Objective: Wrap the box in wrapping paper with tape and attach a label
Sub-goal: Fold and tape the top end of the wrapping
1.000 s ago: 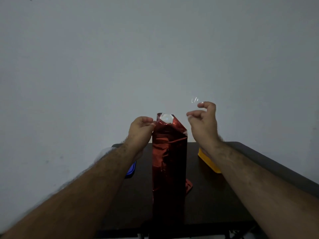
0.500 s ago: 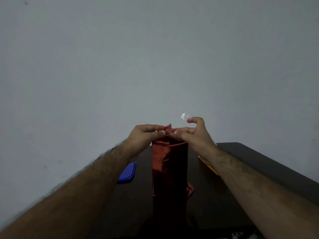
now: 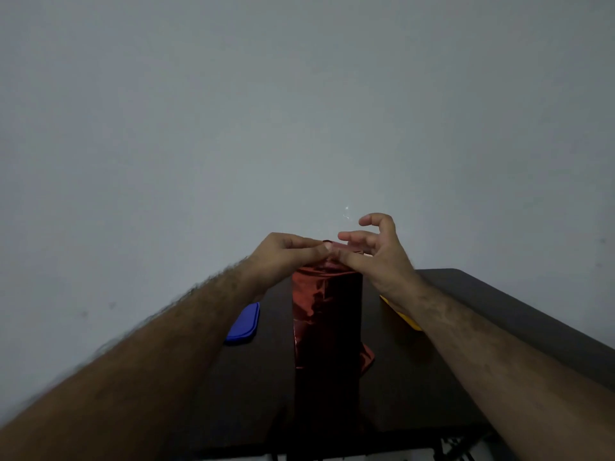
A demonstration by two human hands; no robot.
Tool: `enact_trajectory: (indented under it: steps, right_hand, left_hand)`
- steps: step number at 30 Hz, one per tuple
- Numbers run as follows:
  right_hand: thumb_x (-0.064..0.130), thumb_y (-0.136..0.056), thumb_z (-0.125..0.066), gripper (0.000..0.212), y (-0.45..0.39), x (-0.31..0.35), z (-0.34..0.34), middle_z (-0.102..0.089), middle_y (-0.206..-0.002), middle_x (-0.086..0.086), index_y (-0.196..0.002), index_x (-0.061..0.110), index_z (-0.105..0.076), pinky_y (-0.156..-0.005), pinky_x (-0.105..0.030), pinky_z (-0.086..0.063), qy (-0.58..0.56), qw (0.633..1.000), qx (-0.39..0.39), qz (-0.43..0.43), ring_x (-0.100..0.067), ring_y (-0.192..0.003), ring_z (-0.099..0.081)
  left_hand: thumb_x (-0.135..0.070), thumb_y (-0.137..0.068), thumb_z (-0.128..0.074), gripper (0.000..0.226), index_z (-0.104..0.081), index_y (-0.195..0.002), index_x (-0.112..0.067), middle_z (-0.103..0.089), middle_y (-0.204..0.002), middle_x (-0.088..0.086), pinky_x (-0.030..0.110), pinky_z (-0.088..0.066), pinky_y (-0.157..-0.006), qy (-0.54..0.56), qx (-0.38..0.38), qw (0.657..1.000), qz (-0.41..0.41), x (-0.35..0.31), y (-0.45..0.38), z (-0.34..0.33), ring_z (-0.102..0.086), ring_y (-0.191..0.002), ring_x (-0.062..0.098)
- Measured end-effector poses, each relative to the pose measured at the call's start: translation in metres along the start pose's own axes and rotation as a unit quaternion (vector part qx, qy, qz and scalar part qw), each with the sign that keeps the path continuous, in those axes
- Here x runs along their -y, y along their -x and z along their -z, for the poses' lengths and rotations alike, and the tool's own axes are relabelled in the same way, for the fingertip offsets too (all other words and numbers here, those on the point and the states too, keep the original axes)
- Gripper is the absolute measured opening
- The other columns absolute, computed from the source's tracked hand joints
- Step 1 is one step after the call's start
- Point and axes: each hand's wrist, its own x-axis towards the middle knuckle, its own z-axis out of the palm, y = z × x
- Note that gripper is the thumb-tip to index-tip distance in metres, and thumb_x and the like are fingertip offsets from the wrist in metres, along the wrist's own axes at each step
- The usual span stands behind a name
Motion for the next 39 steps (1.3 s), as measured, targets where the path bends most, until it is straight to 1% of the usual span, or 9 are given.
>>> enact_trajectory:
  steps: [7,12,14,16,22,29,33,36,39]
  right_hand:
    - [0.026,-0.091,-0.083,0.047,-0.003,0.005,-0.001,-0.067,-0.129,0.007,-0.127,0.025,-0.053,-0.092,-0.031,-0.055,0.013,1.000,-0.027,-0.008,-0.012,-0.120,-0.063]
    - [0.034,-0.097,-0.073,0.015,-0.017,0.030,0.009,-0.068,-0.122,0.009,-0.101,0.020,-0.066,-0.101,-0.047,-0.051,-0.033,0.994,-0.083,-0.066,-0.015,-0.121,-0.060]
    - [0.032,-0.095,-0.075,0.014,-0.022,0.039,0.011,-0.070,-0.123,0.003,-0.098,0.020,-0.069,-0.104,-0.054,-0.051,-0.026,0.993,-0.078,-0.085,-0.019,-0.122,-0.061]
    - [0.031,-0.093,-0.076,0.015,-0.025,0.045,0.010,-0.071,-0.122,0.000,-0.099,0.019,-0.070,-0.104,-0.055,-0.052,-0.004,0.993,-0.067,-0.096,-0.020,-0.120,-0.062]
    - [0.031,-0.093,-0.076,0.017,-0.027,0.060,0.001,-0.071,-0.123,-0.002,-0.100,0.017,-0.069,-0.093,-0.045,-0.052,0.046,0.992,-0.046,-0.112,-0.022,-0.122,-0.061]
    - [0.032,-0.090,-0.080,0.030,-0.030,0.070,0.003,-0.064,-0.139,0.002,-0.113,0.018,-0.069,-0.105,-0.052,-0.047,0.098,0.982,-0.022,-0.160,-0.025,-0.132,-0.055]
    - [0.032,-0.091,-0.078,0.029,-0.030,0.083,0.002,-0.070,-0.125,0.009,-0.115,0.017,-0.076,-0.109,-0.054,-0.042,0.129,0.976,0.002,-0.178,-0.021,-0.123,-0.058]
    - [0.032,-0.090,-0.078,0.028,-0.030,0.089,0.000,-0.070,-0.120,0.009,-0.113,0.017,-0.077,-0.090,-0.038,-0.042,0.152,0.967,0.031,-0.202,-0.021,-0.118,-0.057]
    - [0.027,-0.092,-0.076,0.027,-0.032,0.092,-0.005,-0.070,-0.116,0.006,-0.115,0.013,-0.076,-0.075,-0.030,-0.033,0.165,0.959,0.054,-0.223,-0.013,-0.103,-0.057]
  left_hand:
    - [-0.036,-0.059,-0.102,0.082,-0.070,-0.134,-0.029,-0.073,-0.123,-0.017,0.039,-0.057,-0.104,-0.149,0.001,0.988,-0.034,0.012,0.006,0.002,-0.069,-0.113,0.001]
    - [-0.054,-0.073,-0.091,0.066,-0.071,-0.132,-0.033,-0.068,-0.129,-0.021,0.033,-0.052,-0.107,-0.127,0.010,0.992,-0.023,0.010,0.009,0.003,-0.065,-0.117,-0.002]
    - [-0.064,-0.088,-0.071,0.048,-0.077,-0.123,-0.031,-0.073,-0.123,-0.019,0.028,-0.048,-0.107,-0.099,-0.005,0.995,-0.021,0.007,0.009,-0.001,-0.066,-0.115,-0.004]
    - [-0.069,-0.095,-0.057,0.054,-0.078,-0.121,-0.027,-0.076,-0.120,-0.016,0.029,-0.045,-0.110,-0.085,-0.033,0.996,-0.006,0.006,0.007,-0.004,-0.066,-0.116,-0.003]
    - [-0.053,-0.084,-0.083,0.050,-0.077,-0.124,-0.023,-0.078,-0.114,-0.012,0.038,-0.056,-0.105,-0.075,-0.051,0.996,-0.021,0.013,0.002,-0.010,-0.073,-0.106,0.002]
    - [-0.059,-0.072,-0.089,0.067,-0.075,-0.128,-0.025,-0.076,-0.120,-0.015,0.036,-0.056,-0.104,-0.074,-0.035,0.996,-0.030,0.015,0.006,-0.003,-0.071,-0.111,0.002]
    - [-0.057,-0.069,-0.092,0.068,-0.076,-0.126,-0.023,-0.078,-0.115,-0.011,0.037,-0.060,-0.099,-0.073,-0.044,0.996,-0.034,0.016,0.005,-0.003,-0.074,-0.105,0.006]
    - [-0.055,-0.069,-0.094,0.066,-0.076,-0.125,-0.023,-0.078,-0.111,-0.009,0.033,-0.062,-0.092,-0.077,-0.046,0.995,-0.037,0.016,0.005,-0.004,-0.076,-0.099,0.007]
    - [-0.051,-0.073,-0.091,0.059,-0.076,-0.125,-0.026,-0.076,-0.112,-0.015,0.016,-0.057,-0.081,-0.103,-0.052,0.992,-0.050,0.015,0.006,-0.004,-0.071,-0.098,-0.006]
